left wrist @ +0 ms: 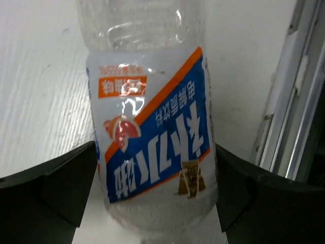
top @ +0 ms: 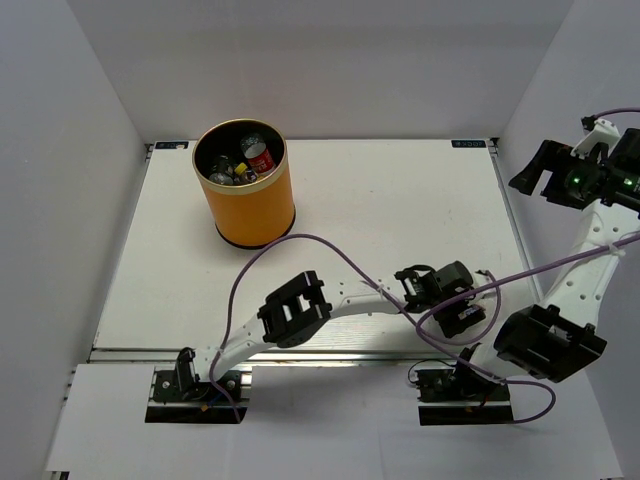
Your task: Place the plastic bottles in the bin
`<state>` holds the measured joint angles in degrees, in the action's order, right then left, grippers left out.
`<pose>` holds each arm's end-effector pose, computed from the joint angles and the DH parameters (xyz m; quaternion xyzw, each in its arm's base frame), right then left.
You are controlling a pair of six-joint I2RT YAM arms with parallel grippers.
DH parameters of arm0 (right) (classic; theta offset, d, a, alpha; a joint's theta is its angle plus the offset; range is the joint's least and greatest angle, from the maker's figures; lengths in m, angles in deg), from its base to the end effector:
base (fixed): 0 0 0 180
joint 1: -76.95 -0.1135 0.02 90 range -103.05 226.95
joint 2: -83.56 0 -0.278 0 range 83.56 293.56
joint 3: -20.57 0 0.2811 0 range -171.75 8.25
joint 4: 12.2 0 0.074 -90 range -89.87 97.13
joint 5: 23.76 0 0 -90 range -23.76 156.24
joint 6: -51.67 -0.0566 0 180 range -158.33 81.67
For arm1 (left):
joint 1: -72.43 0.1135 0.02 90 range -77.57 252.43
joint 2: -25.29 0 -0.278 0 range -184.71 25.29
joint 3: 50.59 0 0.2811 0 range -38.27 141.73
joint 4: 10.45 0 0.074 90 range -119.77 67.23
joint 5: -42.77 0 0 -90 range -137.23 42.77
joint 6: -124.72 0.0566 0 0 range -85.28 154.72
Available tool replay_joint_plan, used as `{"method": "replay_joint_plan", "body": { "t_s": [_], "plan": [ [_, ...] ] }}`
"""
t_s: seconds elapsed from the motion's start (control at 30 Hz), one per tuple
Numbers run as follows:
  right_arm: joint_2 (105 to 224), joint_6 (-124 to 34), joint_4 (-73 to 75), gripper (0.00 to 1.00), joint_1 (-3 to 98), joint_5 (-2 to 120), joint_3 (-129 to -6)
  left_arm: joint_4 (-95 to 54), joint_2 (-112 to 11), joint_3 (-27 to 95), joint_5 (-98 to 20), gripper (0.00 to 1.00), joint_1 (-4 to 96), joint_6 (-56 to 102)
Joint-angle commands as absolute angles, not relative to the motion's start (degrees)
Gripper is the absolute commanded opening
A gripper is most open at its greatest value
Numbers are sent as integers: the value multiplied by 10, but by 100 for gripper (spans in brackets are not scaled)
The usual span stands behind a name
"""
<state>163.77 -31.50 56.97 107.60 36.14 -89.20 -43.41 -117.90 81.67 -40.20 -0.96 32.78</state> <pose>0.2829 -0.1346 0.4477 0.0722 0.8778 0.0904 0.4648 0.1684 -0.5888 0.1365 0.5557 0.7316 -0.2835 0.2749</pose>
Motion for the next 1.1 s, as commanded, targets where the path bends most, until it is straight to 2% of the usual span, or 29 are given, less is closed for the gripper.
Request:
{"method": "replay_joint_plan", "body": {
  "t_s": [0.0, 0.1, 0.17, 0.23, 0.27, 0.3, 0.37, 0.4, 0.43, 0.5, 0.6, 0.73, 0.9, 1.07],
  "plan": [
    [1623, -305, 547, 88, 1085, 321, -880, -479, -1168, 836, -471, 96, -9, 332],
    [1626, -309, 546, 88, 1088, 308, -876, -486, -1174, 836, -483, 86, -9, 332],
    [1623, -307, 537, 84, 1089, 297, -869, -468, -1150, 804, -483, 66, -9, 327],
    [1617, -302, 532, 73, 1090, 283, -853, -454, -1134, 780, -495, 52, -9, 322],
    [1608, -289, 522, 67, 1091, 277, -847, -454, -1127, 780, -503, 36, -9, 314],
    [1603, -286, 519, 46, 1090, 273, -844, -460, -1108, 772, -520, 28, -9, 299],
    [1589, -270, 504, 23, 1091, 263, -820, -448, -1074, 734, -541, 25, 3, 286],
    [1584, -269, 499, 7, 1091, 266, -813, -438, -1050, 714, -563, 23, 9, 280],
    [1578, -270, 494, 2, 1091, 271, -791, -428, -1002, 674, -581, 23, 14, 273],
    [1562, -272, 470, 2, 1094, 283, -765, -421, -957, 645, -633, 19, 32, 261],
    [1550, -280, 442, 15, 1095, 293, -728, -469, -878, 627, -707, 14, 63, 235],
    [1550, -274, 428, 23, 1093, 293, -688, -505, -770, 587, -777, 10, 116, 201],
    [1538, -265, 408, 23, 1091, 275, -633, -580, -694, 606, -867, 7, 191, 160],
    [1523, -244, 401, 23, 1089, 262, -599, -606, -658, 640, -903, 6, 257, 153]
  ]
}}
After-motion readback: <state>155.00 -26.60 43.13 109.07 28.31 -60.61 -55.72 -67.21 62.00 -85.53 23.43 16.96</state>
